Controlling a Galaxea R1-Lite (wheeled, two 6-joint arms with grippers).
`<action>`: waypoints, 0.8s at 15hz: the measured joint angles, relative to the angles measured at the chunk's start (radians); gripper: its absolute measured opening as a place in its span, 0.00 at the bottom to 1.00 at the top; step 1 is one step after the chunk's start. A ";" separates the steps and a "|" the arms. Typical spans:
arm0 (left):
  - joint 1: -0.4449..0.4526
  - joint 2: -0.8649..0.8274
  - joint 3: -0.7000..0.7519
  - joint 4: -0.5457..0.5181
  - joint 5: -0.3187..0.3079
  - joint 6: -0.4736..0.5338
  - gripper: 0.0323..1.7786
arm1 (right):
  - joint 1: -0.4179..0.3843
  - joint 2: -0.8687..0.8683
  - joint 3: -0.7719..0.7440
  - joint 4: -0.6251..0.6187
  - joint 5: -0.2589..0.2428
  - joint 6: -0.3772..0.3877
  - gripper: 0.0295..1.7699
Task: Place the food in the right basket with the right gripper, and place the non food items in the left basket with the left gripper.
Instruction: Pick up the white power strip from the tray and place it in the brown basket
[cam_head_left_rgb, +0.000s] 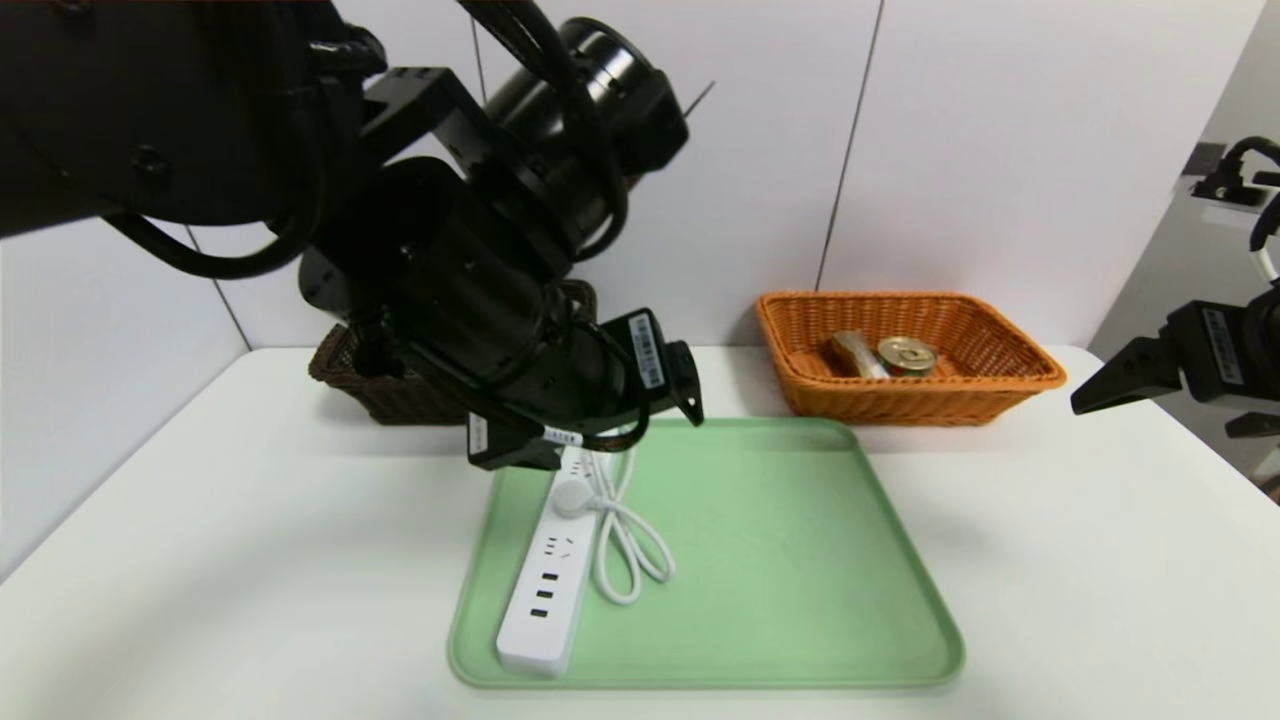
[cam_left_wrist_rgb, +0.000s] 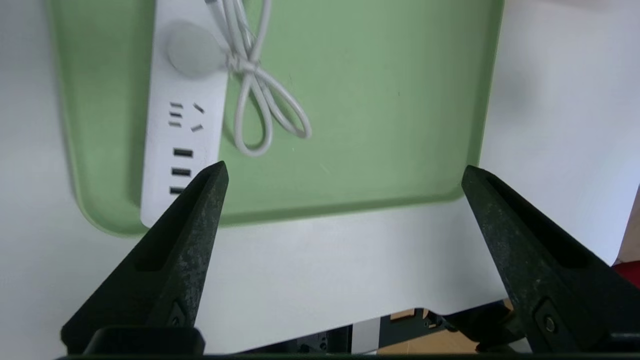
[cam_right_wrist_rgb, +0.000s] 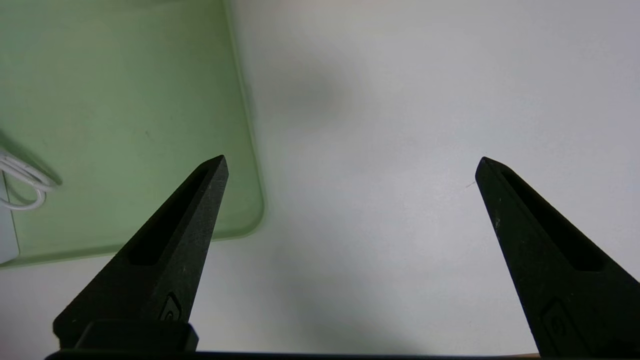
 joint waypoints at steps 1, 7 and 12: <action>-0.026 0.013 -0.001 0.005 0.000 -0.019 0.93 | -0.003 0.000 0.000 0.000 0.000 0.000 0.97; -0.066 0.093 -0.005 -0.002 -0.080 -0.104 0.94 | -0.025 0.001 0.007 0.000 0.009 0.000 0.97; -0.066 0.175 -0.005 0.002 -0.076 -0.092 0.95 | -0.046 0.005 0.014 -0.006 0.022 -0.003 0.97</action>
